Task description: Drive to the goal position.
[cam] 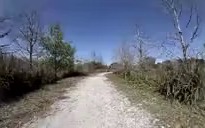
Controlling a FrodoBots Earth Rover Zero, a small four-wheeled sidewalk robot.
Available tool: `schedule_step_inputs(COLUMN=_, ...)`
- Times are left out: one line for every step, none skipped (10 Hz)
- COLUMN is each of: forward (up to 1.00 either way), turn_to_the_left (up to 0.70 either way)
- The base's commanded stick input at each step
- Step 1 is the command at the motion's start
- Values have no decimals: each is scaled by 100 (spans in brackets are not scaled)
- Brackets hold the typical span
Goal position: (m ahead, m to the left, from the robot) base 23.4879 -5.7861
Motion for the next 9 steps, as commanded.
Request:
schedule_step_inputs(forward=70, turn_to_the_left=0)
schedule_step_inputs(forward=70, turn_to_the_left=0)
schedule_step_inputs(forward=70, turn_to_the_left=0)
schedule_step_inputs(forward=70, turn_to_the_left=0)
schedule_step_inputs(forward=70, turn_to_the_left=0)
schedule_step_inputs(forward=70, turn_to_the_left=0)
schedule_step_inputs(forward=70, turn_to_the_left=0)
schedule_step_inputs(forward=70, turn_to_the_left=0)
schedule_step_inputs(forward=70, turn_to_the_left=0)
